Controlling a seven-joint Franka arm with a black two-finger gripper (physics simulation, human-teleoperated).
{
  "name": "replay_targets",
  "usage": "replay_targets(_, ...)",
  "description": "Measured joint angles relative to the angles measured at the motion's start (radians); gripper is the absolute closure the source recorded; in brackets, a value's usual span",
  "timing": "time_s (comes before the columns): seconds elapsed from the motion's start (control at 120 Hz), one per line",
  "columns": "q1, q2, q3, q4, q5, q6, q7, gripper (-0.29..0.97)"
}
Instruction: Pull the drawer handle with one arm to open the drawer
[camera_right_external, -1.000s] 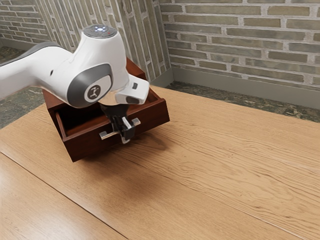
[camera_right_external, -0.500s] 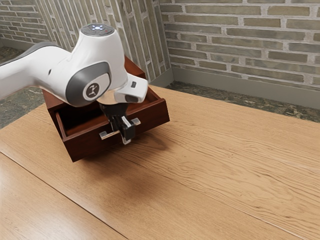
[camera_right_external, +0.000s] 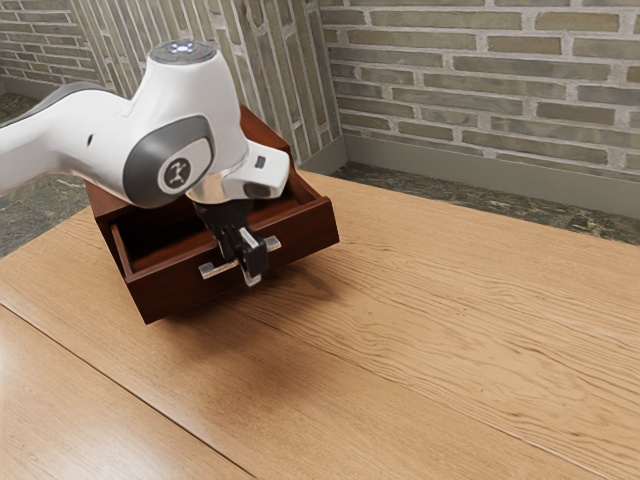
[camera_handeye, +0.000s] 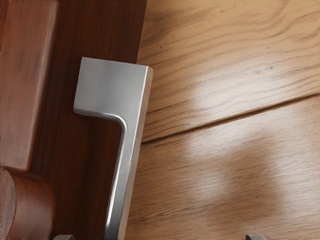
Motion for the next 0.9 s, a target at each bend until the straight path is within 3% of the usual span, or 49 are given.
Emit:
replay_targets(0.275, 0.000, -0.011, -0.001, 0.002, -0.001, 0.000, 0.008, 0.25)
replay_targets(0.442, 0.001, -0.021, -0.003, 0.003, 0.003, 0.001, 0.011, 0.45)
replay_targets(0.575, 0.005, -0.053, -0.011, 0.008, 0.007, -0.009, 0.010, 0.49)
replay_targets(0.642, -0.006, -0.077, -0.012, 0.009, 0.009, -0.024, 0.010, 0.45)
replay_targets(0.742, -0.049, -0.099, -0.012, 0.009, -0.002, -0.046, 0.008, 0.29)
replay_targets(0.9, -0.076, -0.122, -0.004, 0.010, -0.110, -0.129, -0.036, 0.14)
